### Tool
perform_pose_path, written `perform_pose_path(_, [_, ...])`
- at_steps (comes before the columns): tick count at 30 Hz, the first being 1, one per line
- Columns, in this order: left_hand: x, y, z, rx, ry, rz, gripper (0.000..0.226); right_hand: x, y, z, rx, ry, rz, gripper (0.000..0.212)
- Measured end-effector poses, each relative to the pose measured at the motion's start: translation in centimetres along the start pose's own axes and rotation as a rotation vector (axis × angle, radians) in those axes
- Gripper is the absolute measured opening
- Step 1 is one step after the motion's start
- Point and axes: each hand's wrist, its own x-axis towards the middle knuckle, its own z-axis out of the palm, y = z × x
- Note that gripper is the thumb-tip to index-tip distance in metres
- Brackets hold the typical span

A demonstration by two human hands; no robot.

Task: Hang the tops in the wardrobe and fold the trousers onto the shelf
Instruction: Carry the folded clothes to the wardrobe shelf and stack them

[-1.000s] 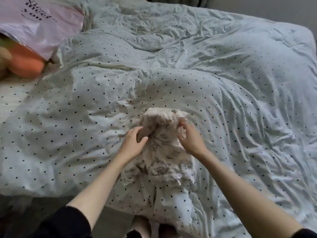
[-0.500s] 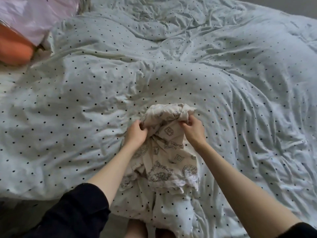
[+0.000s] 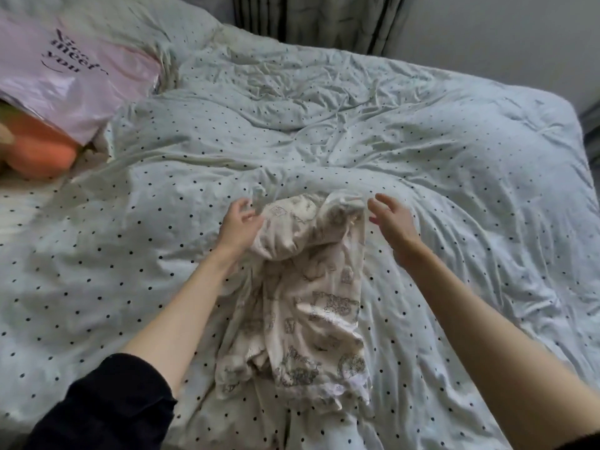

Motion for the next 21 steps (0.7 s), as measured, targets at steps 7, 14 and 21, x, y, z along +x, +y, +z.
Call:
perform_pose_path(7, [-1.0,-8.1,2.1,0.716,-0.163,0.179,0.089,0.9,7.1,2.9,-1.105,-0.116,-0.374,0.081])
perform_pose_path(14, [1.2,-9.4,3.8,0.972,0.045,0.356,0.05,4.6,6.4,6.1,-1.041,0.106,-0.545,0.029])
perform_pose_path(21, [6.9,4.5,-0.6,0.534,0.555,0.494,0.026,9.2,-4.5,5.1,0.136,0.07,-0.067,0.026])
